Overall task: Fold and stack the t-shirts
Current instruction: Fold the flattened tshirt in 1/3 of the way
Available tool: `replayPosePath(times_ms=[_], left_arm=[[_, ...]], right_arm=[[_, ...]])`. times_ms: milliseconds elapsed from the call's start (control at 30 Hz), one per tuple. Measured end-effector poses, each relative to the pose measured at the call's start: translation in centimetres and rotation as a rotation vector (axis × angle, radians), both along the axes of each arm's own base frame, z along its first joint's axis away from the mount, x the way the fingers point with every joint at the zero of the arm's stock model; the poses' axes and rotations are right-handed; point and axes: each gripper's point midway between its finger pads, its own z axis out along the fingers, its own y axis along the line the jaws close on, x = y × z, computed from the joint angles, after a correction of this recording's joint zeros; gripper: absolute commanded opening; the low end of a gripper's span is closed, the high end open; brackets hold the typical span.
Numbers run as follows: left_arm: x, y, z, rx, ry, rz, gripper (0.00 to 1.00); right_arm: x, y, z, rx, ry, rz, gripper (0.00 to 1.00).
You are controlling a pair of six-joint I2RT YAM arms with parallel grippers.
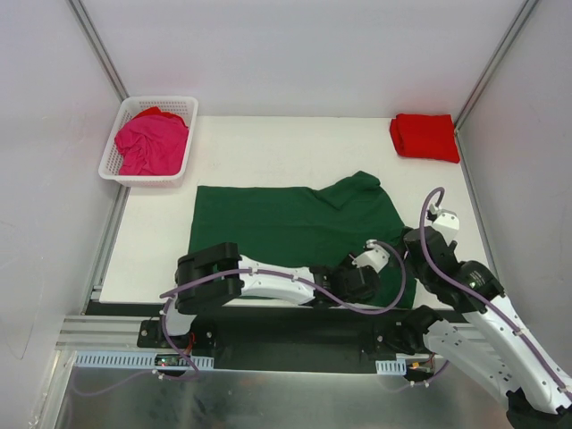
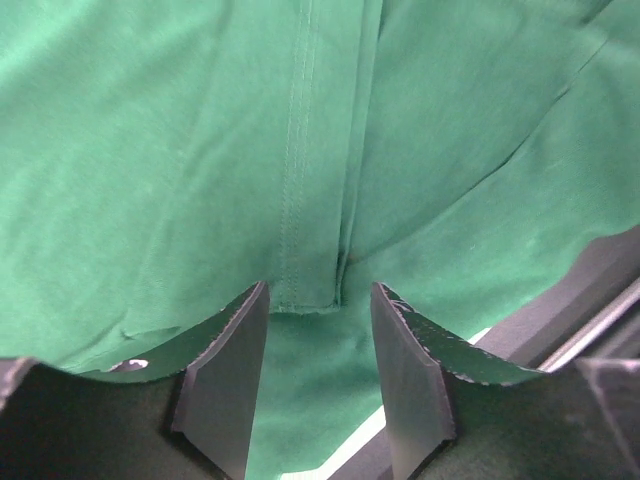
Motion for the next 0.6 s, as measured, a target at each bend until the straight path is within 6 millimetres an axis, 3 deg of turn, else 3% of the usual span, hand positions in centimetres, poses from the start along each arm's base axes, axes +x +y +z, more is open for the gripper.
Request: replayPosePath(times_ms=[200, 467, 600], left_arm=[[0.2, -0.7, 2.7, -0.068, -0.018, -0.005, 0.45], [0.6, -0.8, 2.7, -0.069, -0.029, -0.011, 0.44], [0.7, -0.9, 1.8, -0.049, -0.037, -0.019, 0.44]], right_arm=[[0.2, 0.4, -0.5, 0.003, 0.016, 0.006, 0.72], [0.3, 0.3, -0.4, -0.003, 0.016, 0.005, 0.72], [0.3, 0.1, -0.5, -0.005, 0.017, 0.001, 0.72]])
